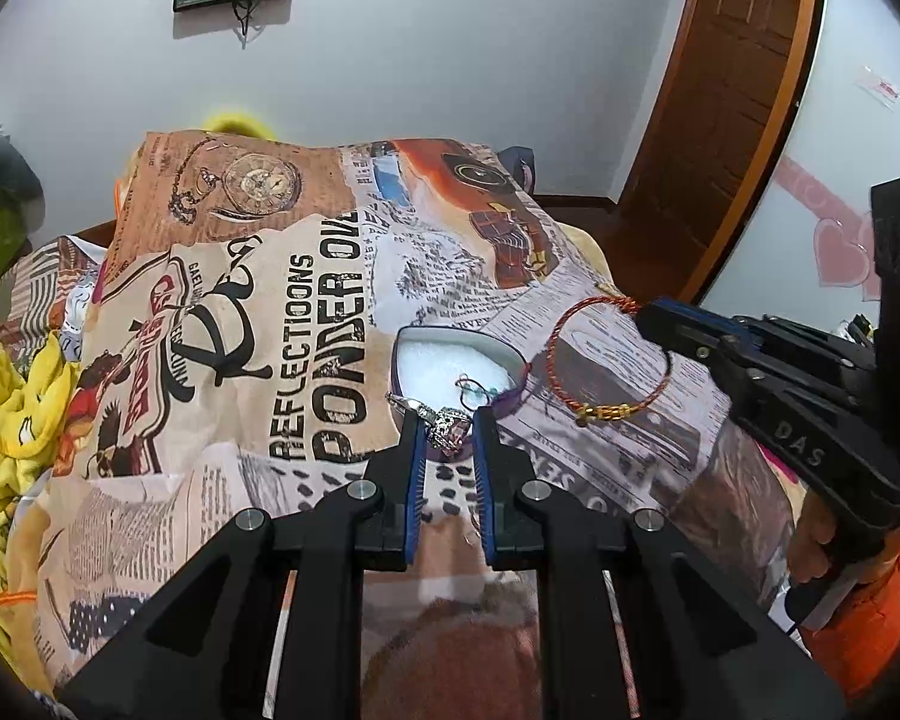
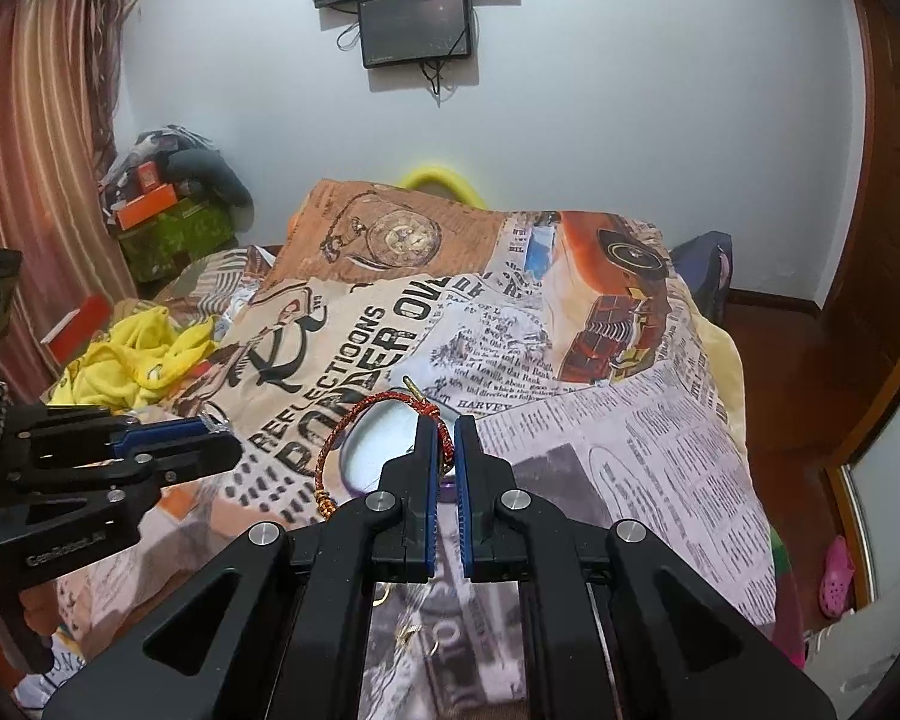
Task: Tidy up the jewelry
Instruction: 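Carry the bracelet and keychain over the purple heart tin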
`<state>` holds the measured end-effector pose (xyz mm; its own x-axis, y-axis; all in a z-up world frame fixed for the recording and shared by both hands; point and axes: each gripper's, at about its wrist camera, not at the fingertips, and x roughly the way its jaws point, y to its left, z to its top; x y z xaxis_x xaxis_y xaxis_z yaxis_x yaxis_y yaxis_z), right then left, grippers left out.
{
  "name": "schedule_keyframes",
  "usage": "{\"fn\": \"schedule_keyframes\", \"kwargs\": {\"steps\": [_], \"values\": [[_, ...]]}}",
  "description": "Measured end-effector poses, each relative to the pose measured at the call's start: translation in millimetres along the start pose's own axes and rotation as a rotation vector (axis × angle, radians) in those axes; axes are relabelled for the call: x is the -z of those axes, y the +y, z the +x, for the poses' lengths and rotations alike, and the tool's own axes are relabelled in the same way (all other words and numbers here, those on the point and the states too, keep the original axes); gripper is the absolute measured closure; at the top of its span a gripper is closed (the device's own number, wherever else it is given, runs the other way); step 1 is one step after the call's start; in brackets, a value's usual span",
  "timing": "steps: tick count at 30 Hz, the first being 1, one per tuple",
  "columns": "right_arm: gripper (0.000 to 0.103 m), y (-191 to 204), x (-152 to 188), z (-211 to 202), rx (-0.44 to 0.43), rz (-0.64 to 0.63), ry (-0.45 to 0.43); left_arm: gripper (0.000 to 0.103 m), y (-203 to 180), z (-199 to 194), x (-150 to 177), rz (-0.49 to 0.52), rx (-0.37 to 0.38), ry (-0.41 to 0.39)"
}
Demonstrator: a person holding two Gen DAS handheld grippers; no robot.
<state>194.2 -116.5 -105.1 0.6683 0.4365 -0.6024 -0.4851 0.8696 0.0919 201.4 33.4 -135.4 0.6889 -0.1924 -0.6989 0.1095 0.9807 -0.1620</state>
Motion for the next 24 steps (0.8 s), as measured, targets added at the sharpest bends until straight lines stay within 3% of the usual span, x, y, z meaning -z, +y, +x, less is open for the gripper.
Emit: {"fn": "schedule_keyframes", "kwargs": {"steps": [11, 24], "values": [[0.098, -13, -14, 47, 0.005, -0.001, 0.04, 0.089, 7, 33, -17, -0.002, -0.001, 0.011], [0.098, -17, -12, 89, -0.025, -0.003, 0.114, 0.089, 15, 84, -23, -0.009, 0.044, 0.087]]}}
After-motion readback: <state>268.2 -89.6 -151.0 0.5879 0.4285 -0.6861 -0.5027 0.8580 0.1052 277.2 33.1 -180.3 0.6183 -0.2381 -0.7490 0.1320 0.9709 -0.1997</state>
